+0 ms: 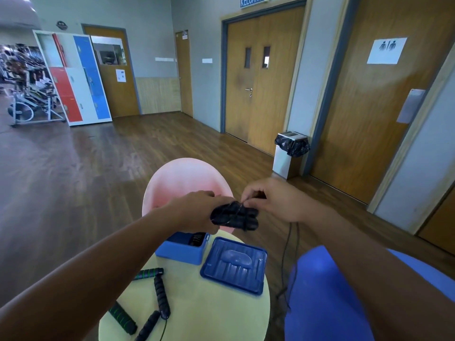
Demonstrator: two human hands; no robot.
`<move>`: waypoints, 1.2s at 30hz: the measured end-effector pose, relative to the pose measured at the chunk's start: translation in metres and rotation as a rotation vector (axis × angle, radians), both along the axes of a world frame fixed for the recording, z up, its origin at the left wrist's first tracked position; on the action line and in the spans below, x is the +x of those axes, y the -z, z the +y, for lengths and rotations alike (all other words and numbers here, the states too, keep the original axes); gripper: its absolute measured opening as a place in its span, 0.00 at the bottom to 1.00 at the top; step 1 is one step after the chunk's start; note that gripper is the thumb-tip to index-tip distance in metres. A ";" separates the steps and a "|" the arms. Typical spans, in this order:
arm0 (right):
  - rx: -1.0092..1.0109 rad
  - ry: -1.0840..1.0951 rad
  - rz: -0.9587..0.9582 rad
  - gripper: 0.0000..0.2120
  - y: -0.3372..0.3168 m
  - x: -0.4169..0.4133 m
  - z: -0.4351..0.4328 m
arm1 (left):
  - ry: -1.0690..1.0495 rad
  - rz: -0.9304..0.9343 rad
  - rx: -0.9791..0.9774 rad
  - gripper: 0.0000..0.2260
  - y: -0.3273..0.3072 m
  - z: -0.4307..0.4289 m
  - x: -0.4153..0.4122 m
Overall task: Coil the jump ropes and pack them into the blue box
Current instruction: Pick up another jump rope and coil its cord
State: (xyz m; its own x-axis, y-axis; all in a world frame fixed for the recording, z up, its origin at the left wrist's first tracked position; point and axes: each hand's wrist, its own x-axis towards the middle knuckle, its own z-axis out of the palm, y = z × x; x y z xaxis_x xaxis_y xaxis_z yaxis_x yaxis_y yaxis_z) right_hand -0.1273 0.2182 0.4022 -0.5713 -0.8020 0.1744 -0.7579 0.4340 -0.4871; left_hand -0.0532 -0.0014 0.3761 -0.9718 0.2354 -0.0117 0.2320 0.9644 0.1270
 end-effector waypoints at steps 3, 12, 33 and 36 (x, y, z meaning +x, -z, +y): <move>-0.163 -0.074 -0.178 0.02 -0.022 -0.002 0.004 | 0.132 -0.020 0.089 0.35 -0.014 0.004 0.011; -0.892 -0.070 -0.974 0.06 0.016 -0.008 0.000 | 0.120 0.098 0.701 0.22 -0.030 0.003 0.036; -0.111 0.260 -0.510 0.07 0.031 -0.002 0.009 | -0.450 0.260 0.136 0.23 0.011 -0.020 -0.045; -0.035 0.239 -0.190 0.08 0.017 -0.012 0.010 | -0.289 0.172 0.030 0.24 0.015 -0.021 -0.042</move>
State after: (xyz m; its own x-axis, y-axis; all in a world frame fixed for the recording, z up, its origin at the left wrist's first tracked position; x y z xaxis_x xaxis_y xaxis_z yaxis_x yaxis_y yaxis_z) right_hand -0.1391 0.2281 0.3849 -0.7680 -0.6365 0.0717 -0.5305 0.5695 -0.6279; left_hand -0.0949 -0.0220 0.3613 -0.9855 -0.0527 0.1614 -0.0302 0.9898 0.1390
